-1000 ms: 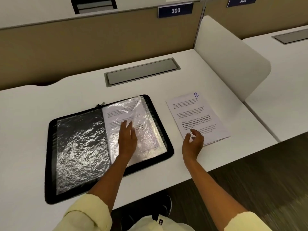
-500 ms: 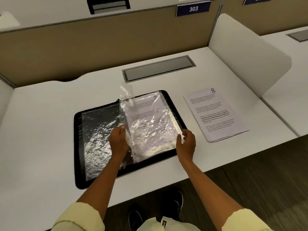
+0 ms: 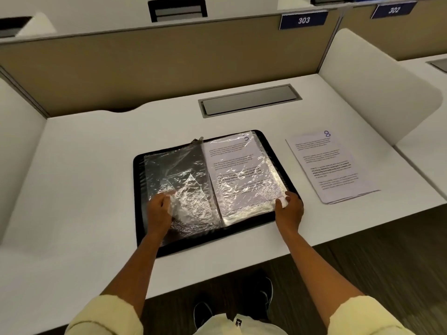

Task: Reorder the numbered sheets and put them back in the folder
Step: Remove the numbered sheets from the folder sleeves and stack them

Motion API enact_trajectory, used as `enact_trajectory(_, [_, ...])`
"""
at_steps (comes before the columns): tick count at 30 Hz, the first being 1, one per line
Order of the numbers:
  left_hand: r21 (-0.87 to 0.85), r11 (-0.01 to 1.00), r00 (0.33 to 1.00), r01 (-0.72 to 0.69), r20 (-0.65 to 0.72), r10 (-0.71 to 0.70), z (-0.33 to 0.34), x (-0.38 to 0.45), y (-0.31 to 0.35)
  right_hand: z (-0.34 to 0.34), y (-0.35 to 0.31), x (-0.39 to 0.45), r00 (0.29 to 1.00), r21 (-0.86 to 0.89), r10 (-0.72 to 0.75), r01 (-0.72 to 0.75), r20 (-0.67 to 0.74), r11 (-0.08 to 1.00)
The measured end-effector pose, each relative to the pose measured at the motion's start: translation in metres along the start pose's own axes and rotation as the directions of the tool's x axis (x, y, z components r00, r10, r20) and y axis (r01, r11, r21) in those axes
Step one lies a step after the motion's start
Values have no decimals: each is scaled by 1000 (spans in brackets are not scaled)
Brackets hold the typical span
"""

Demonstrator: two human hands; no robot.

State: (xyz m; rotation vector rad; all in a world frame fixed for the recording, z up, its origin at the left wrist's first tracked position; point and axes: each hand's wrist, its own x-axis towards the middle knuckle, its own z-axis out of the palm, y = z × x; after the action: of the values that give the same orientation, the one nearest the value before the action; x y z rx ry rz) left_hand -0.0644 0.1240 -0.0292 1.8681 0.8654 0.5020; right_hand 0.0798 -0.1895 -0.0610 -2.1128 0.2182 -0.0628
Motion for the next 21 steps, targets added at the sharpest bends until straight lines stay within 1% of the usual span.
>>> enact_trajectory(2, [15,1000,1000,9,-1,-9,-13,-1,-1,-1,0,0,1000,-2,27,-27,-3,1000])
enact_trajectory(5, [117,993,999,-21,-22,23,-32,7,-21,-3,0,0,998,-7,59,-59,0,998])
enact_trajectory(8, [203,979,1000,8,-18,-5,-47,16,-35,-5,0,-2,997,-35,71,-71,2,997])
enact_trajectory(10, [226,974,999,15,-50,-4,-53,18,-37,-6,0,-4,997,-30,80,-80,1,996])
enact_trajectory(13, [178,984,997,-27,-71,40,-53,17,-30,-7,-2,-5,994,13,105,-105,-5,994])
enact_trajectory(16, [160,983,992,-95,-65,106,-46,21,-20,-7,-6,-4,991,24,130,-130,-8,991])
enact_trajectory(17, [175,979,991,-106,-59,118,-42,23,-19,-7,-8,-3,989,37,146,-146,-11,989])
enact_trajectory(19, [263,954,988,-143,-24,154,-29,25,-17,-9,-12,-3,988,41,153,-152,-21,987])
enact_trajectory(21, [344,908,971,-239,58,233,-11,23,-12,-10,-15,-3,989,32,146,-145,-27,989])
